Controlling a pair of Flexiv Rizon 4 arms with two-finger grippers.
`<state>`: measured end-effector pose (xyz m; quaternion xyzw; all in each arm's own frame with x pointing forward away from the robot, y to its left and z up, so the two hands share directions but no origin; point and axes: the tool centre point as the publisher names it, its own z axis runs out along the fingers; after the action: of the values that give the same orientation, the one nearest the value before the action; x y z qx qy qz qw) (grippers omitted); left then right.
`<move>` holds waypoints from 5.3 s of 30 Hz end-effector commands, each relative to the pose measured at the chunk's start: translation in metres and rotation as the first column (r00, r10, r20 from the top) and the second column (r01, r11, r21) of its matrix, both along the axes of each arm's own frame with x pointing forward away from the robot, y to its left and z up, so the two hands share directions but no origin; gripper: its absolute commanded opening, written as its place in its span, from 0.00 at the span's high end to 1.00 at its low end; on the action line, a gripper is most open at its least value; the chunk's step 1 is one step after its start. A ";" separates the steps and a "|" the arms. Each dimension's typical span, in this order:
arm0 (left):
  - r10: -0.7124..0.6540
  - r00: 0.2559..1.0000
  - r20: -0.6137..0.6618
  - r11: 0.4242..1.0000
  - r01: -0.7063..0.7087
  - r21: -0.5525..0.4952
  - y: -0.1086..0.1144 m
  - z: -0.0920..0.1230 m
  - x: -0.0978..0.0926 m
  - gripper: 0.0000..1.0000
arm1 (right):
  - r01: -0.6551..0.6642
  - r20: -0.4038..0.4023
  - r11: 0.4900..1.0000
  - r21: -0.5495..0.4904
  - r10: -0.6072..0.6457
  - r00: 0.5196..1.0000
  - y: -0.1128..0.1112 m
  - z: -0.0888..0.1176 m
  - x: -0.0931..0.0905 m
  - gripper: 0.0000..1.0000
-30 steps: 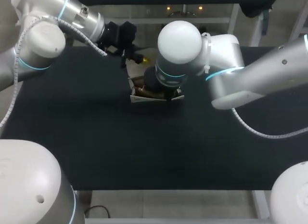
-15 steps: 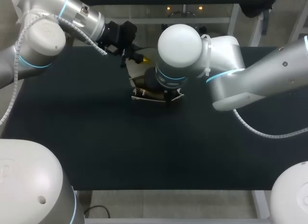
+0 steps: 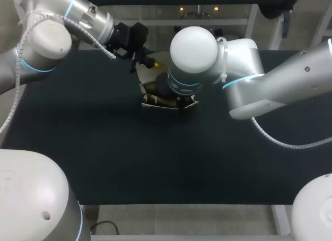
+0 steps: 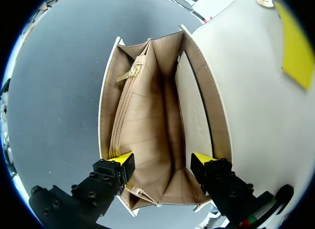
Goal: Pick up the bag, open it, inspect its contents, close it, and place it on the opposite side
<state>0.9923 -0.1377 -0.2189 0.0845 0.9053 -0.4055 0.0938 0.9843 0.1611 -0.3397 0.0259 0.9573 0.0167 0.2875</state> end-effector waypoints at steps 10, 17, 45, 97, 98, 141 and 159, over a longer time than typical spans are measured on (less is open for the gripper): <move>-0.005 1.000 -0.001 1.000 0.005 0.004 -0.003 0.000 0.002 1.00 | 0.005 0.011 1.000 -0.001 -0.005 1.000 0.000 0.001 0.000 0.00; -0.005 1.000 -0.002 1.000 0.005 0.006 -0.003 -0.001 0.002 1.00 | 0.004 0.013 1.000 -0.002 -0.004 1.000 0.001 0.002 0.001 0.00; 0.049 0.999 0.004 0.997 -0.050 0.067 -0.004 0.003 -0.004 1.00 | 0.005 0.265 1.000 0.027 -0.012 0.964 -0.001 0.086 -0.045 0.69; 0.045 0.971 0.233 0.988 -0.078 0.134 0.010 -0.101 0.019 1.00 | 0.021 0.228 0.997 0.077 -0.038 0.973 0.005 0.057 -0.086 1.00; 0.058 0.967 0.247 0.984 -0.097 0.150 0.010 -0.104 0.021 1.00 | 0.028 0.242 0.997 0.074 -0.045 0.969 0.007 0.053 -0.090 1.00; -0.066 0.964 0.256 0.987 0.026 0.158 0.026 -0.129 0.064 1.00 | -0.034 0.303 0.994 0.104 0.001 0.953 0.038 -0.031 -0.082 0.62; -0.073 0.969 0.238 0.986 0.034 0.164 0.028 -0.134 0.061 1.00 | -0.007 0.335 0.996 0.094 -0.025 0.942 0.037 -0.037 -0.074 0.78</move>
<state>1.0524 -0.1094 -0.3518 0.1652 0.9138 -0.3209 0.1863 0.9106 0.1992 -0.3718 0.0425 0.9001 0.0567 0.4299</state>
